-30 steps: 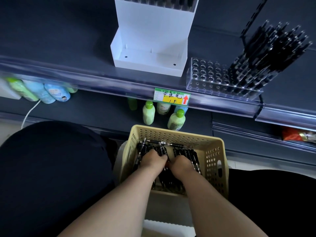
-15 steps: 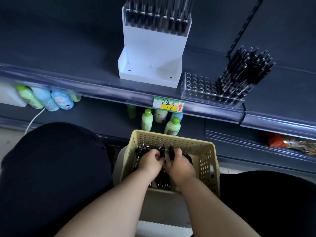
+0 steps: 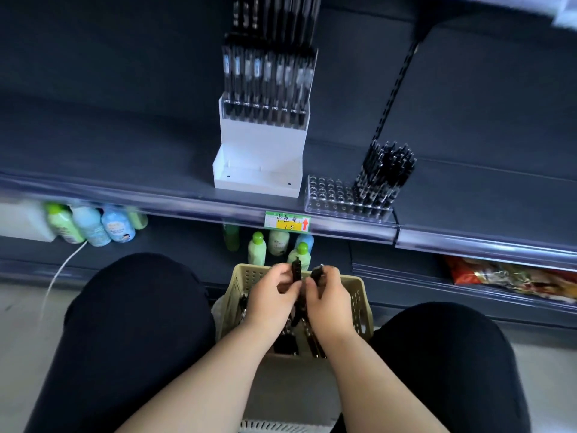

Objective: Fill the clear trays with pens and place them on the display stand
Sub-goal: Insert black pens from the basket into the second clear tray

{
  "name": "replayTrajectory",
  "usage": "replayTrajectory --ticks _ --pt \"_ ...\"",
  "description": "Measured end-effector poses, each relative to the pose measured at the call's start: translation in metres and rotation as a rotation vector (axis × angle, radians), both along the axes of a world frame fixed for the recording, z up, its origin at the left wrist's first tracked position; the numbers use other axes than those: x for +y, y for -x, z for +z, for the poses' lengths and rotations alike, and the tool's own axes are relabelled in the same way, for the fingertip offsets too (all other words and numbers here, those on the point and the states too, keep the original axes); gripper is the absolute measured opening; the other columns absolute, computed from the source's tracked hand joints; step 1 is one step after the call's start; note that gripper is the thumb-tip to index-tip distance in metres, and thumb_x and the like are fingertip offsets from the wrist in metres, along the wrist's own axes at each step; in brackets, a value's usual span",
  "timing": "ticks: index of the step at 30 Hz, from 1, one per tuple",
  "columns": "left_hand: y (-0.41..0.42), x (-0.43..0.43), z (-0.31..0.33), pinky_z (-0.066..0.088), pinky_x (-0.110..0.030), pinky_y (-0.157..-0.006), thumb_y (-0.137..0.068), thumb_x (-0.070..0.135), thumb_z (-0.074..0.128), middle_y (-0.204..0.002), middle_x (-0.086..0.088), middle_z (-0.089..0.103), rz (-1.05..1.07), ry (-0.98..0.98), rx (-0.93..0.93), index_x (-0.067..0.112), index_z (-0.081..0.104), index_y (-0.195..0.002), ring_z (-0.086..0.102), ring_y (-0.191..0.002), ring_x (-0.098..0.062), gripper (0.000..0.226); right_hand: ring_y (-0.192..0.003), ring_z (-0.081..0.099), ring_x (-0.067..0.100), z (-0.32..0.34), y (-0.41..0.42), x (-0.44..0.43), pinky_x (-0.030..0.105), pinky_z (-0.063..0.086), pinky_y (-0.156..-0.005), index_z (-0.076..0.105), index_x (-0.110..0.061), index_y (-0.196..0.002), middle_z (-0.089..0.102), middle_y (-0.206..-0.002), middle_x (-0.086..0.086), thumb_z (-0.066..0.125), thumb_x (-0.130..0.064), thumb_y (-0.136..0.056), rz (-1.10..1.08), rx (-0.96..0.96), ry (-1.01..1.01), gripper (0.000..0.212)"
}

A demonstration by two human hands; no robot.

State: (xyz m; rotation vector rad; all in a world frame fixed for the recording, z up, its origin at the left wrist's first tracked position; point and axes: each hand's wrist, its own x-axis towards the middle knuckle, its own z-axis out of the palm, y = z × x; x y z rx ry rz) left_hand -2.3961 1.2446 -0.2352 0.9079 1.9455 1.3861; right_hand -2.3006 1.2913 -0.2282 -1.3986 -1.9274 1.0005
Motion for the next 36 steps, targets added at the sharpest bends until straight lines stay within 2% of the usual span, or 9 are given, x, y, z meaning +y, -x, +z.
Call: replayTrajectory --ticks 2,4,6,9,15,20,27,31,36 --pt "0.0 -0.001 0.013 0.037 0.004 -0.067 -0.083 0.016 0.069 -0.079 0.026 0.06 0.019 -0.053 0.01 0.037 0.053 -0.095 0.054 -0.076 0.021 0.029 -0.069 0.056 -0.003 0.012 -0.002 0.001 0.009 0.039 -0.056 0.048 -0.023 -0.107 0.06 -0.08 -0.014 0.053 -0.026 -0.092 -0.034 0.07 -0.029 0.016" --pt "0.002 -0.002 0.026 0.036 0.006 -0.067 -0.081 0.015 0.07 -0.08 0.027 0.06 0.051 -0.123 0.031 0.034 0.055 -0.094 0.054 -0.077 0.023 0.027 -0.066 0.055 -0.003 0.024 -0.005 0.003 0.008 0.036 -0.055 0.049 -0.025 -0.102 0.061 -0.079 -0.012 0.052 -0.026 -0.092 -0.068 0.153 -0.054 0.011" --pt "0.005 -0.002 0.036 0.038 0.005 -0.067 -0.081 0.014 0.07 -0.082 0.025 0.063 0.056 -0.185 0.024 0.032 0.059 -0.094 0.056 -0.079 0.021 0.024 -0.064 0.055 -0.002 0.037 -0.008 0.006 0.013 0.038 -0.057 0.05 -0.031 -0.094 0.062 -0.078 -0.011 0.05 -0.029 -0.093 -0.085 0.224 -0.077 0.002" --pt "0.006 0.002 0.051 0.044 0.0 -0.071 -0.082 0.015 0.07 -0.089 0.02 0.066 0.009 -0.214 0.015 0.034 0.06 -0.094 0.06 -0.084 0.014 0.025 -0.07 0.056 0.002 0.052 -0.012 0.014 0.023 0.043 -0.064 0.05 -0.034 -0.082 0.061 -0.076 -0.01 0.05 -0.034 -0.093 -0.08 0.271 -0.124 0.012" --pt "0.015 0.022 0.08 0.044 0.0 -0.07 -0.082 0.011 0.069 -0.088 0.022 0.068 -0.086 -0.286 0.052 0.041 0.06 -0.089 0.062 -0.084 0.012 0.031 -0.084 0.063 0.014 0.068 -0.012 0.045 0.032 0.051 -0.079 0.06 -0.034 -0.087 0.066 -0.088 -0.007 0.055 -0.03 -0.091 -0.076 0.392 -0.157 0.008" --pt "0.033 0.046 0.097 0.043 0.0 -0.069 -0.082 0.011 0.069 -0.087 0.026 0.069 -0.098 -0.323 0.065 0.038 0.063 -0.089 0.063 -0.084 0.01 0.028 -0.074 0.058 -0.004 0.082 -0.008 0.075 0.006 0.044 -0.067 0.053 -0.048 -0.096 0.061 -0.083 -0.027 0.059 -0.022 -0.09 -0.025 0.405 -0.318 0.027" --pt "0.053 0.093 0.105 0.048 -0.006 -0.075 -0.079 0.019 0.07 -0.09 0.023 0.069 -0.119 -0.329 0.099 0.037 0.065 -0.092 0.064 -0.086 0.006 0.023 -0.084 0.06 -0.003 0.108 0.005 0.119 0.009 0.046 -0.071 0.049 -0.042 -0.11 0.063 -0.094 -0.022 0.051 -0.02 -0.092 0.021 0.545 -0.586 0.029" --pt "0.062 0.119 0.109 0.048 -0.008 -0.079 -0.077 0.022 0.071 -0.092 0.022 0.07 -0.136 -0.349 0.112 0.036 0.066 -0.095 0.065 -0.089 0.004 0.024 -0.082 0.059 -0.001 0.135 0.007 0.147 0.014 0.046 -0.072 0.05 -0.032 -0.108 0.063 -0.098 -0.014 0.048 -0.016 -0.089 0.061 0.605 -0.725 0.025" --pt "0.071 0.14 0.119 0.049 -0.011 -0.081 -0.077 0.016 0.07 -0.095 0.016 0.071 -0.158 -0.414 0.105 0.034 0.067 -0.097 0.066 -0.092 0.001 0.026 -0.073 0.06 0.0 0.17 0.004 0.186 0.013 0.044 -0.061 0.052 -0.04 -0.09 0.069 -0.087 -0.018 0.053 -0.023 -0.083 0.001 0.426 -0.65 0.018"
